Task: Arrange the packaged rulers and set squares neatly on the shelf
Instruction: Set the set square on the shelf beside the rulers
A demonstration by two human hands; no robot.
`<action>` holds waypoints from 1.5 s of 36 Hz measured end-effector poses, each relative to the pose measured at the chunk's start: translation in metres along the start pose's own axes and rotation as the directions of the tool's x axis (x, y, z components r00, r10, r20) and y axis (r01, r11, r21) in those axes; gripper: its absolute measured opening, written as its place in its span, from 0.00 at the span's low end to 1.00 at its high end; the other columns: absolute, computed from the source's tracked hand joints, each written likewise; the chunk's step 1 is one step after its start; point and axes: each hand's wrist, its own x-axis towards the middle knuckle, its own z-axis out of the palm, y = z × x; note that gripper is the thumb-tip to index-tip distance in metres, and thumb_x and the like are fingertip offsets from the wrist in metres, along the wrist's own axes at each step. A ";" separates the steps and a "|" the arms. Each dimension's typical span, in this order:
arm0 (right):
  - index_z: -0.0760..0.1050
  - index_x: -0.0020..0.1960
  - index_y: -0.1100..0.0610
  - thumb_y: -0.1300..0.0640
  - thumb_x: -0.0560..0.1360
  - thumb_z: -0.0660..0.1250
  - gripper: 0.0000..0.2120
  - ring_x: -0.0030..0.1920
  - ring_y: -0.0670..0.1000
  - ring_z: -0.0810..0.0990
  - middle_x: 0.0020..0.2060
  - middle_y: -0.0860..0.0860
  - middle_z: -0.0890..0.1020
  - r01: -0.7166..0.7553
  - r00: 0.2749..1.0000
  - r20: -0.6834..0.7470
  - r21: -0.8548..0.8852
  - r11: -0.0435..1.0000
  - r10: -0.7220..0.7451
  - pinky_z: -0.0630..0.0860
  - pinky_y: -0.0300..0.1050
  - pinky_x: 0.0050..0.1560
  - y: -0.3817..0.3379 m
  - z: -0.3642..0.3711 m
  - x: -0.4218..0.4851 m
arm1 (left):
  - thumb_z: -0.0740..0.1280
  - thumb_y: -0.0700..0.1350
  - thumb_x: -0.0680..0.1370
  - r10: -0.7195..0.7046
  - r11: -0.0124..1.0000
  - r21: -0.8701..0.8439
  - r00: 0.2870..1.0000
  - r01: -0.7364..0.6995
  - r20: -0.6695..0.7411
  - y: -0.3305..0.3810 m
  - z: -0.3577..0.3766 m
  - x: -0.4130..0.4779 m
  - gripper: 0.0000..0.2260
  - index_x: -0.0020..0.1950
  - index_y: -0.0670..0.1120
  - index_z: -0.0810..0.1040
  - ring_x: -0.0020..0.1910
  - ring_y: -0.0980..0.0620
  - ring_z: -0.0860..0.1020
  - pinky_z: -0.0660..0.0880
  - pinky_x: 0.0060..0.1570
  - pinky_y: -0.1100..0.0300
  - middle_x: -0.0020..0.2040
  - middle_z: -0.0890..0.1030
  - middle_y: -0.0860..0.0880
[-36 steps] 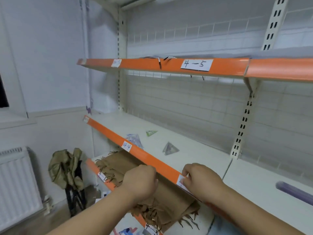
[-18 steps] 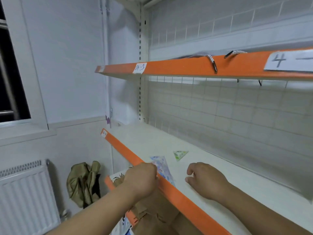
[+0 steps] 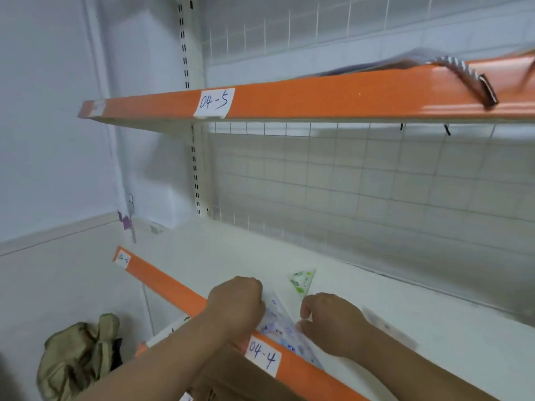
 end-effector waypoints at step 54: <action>0.76 0.56 0.55 0.51 0.73 0.69 0.14 0.55 0.53 0.72 0.52 0.52 0.72 -0.257 0.943 -0.209 0.044 0.965 0.261 0.72 0.45 0.53 -0.003 -0.011 0.018 | 0.64 0.58 0.78 0.401 0.915 -0.064 0.914 -0.398 0.053 0.003 0.019 0.074 0.20 0.64 0.47 0.74 0.50 0.50 0.75 0.70 0.49 0.58 0.59 0.79 0.49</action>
